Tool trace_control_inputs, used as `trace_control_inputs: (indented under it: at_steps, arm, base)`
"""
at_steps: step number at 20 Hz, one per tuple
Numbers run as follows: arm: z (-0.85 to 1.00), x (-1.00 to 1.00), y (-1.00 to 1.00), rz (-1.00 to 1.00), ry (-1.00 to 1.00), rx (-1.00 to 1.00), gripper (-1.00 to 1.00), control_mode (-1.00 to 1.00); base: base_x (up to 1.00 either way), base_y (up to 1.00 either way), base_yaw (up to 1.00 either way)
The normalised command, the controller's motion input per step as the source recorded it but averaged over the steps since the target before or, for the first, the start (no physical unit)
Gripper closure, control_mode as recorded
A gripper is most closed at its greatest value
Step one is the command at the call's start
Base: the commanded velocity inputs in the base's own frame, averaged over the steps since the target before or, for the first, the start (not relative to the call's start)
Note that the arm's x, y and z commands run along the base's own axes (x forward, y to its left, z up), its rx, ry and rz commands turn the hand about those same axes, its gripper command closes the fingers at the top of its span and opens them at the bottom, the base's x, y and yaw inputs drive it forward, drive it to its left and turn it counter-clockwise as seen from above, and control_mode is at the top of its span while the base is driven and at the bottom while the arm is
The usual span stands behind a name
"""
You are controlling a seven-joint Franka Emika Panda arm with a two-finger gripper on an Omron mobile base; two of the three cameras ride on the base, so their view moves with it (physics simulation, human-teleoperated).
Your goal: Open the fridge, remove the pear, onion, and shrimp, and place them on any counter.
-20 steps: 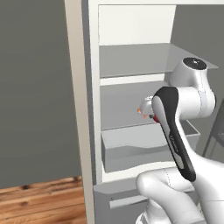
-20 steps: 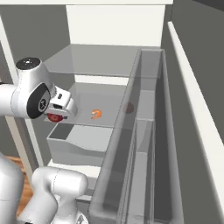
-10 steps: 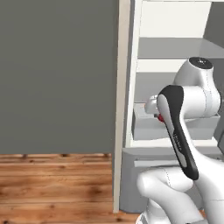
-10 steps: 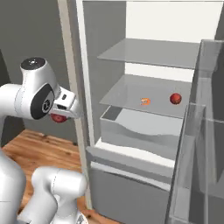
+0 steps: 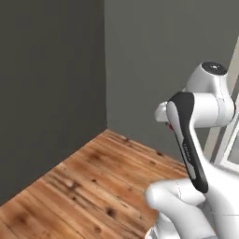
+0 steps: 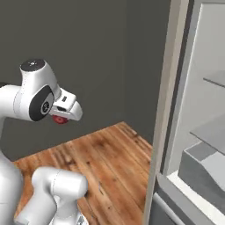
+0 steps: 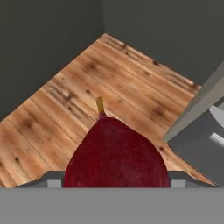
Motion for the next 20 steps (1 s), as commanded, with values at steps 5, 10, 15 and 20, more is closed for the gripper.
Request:
trace_control_inputs:
  at_steps: [5, 10, 15, 20]
  arm:
    - [0.0, 0.0, 0.0, 0.0, 0.0, 0.0, 1.0, 1.0]
    - [0.0, 0.0, 0.0, 0.0, 0.0, 0.0, 1.0, 1.0]
    - [0.0, 0.0, 0.0, 0.0, 0.0, 0.0, 1.0, 1.0]
    - [0.0, 0.0, 0.0, 0.0, 0.0, 0.0, 1.0, 1.0]
  base:
    - [0.0, 0.0, 1.0]
    - [0.0, 0.0, 1.0]
    - [0.13, 0.0, 1.0]
    - [0.37, -0.05, 0.92]
